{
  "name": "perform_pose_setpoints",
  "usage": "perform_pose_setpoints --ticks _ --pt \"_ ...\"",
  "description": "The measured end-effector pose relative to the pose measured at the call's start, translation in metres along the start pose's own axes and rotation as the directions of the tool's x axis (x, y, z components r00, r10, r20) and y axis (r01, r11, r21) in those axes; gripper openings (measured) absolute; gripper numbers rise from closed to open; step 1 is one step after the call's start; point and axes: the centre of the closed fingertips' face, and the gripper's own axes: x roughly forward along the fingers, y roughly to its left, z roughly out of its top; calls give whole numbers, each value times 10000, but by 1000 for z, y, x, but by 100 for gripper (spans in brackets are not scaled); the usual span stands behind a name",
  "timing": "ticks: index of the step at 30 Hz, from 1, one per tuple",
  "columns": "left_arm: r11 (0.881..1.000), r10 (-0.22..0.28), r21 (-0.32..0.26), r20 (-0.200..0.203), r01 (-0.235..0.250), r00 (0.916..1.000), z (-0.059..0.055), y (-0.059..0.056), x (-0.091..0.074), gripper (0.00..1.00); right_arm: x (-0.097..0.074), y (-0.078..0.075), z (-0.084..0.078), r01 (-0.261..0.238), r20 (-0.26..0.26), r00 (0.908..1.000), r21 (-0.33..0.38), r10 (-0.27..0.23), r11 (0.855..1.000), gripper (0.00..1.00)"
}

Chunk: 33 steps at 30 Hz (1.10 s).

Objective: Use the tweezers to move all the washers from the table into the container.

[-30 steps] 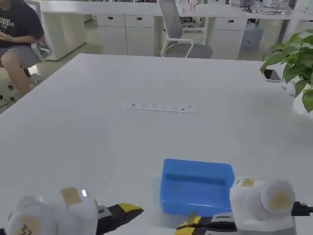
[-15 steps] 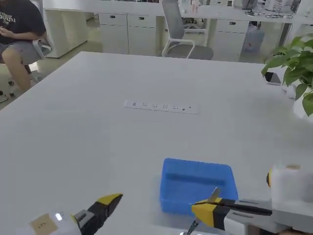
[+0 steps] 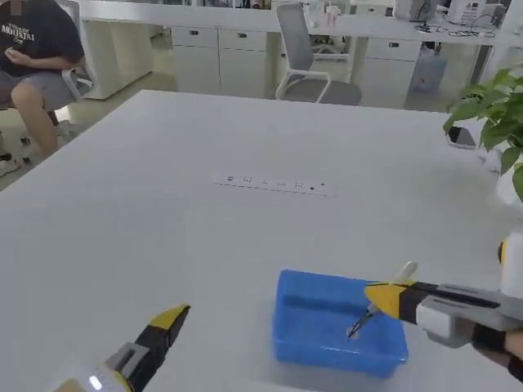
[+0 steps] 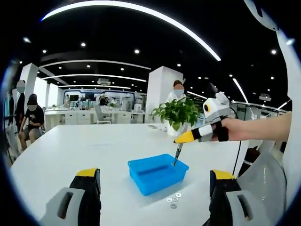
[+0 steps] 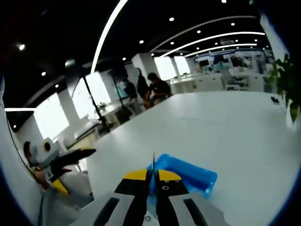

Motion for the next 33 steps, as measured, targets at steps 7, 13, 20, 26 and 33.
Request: perform_pose_setpoints --ticks 7,13,20,26,33 --pt "9997 -149 212 -16 149 9999 -2 -2 1 99 6 -31 -2 772 -171 9969 187 -769 9968 2" --pt "9970 -690 -246 1451 733 9870 23 -12 -2 99 17 -49 -18 1165 -877 9890 -389 -1195 9924 2" --pt "9983 -345 -417 1211 399 9920 19 -7 -1 99 28 -57 -33 1171 -1341 9820 -1186 -1328 9860 2" --pt "9990 -454 -9 947 457 9945 14 -11 1 99 33 -62 -40 1072 -1627 9778 -1512 -1317 9827 2" --pt "9995 -306 -41 864 310 9958 13 -9 0 97 33 -64 -47 1024 -1770 9750 -1799 -1346 9783 2"
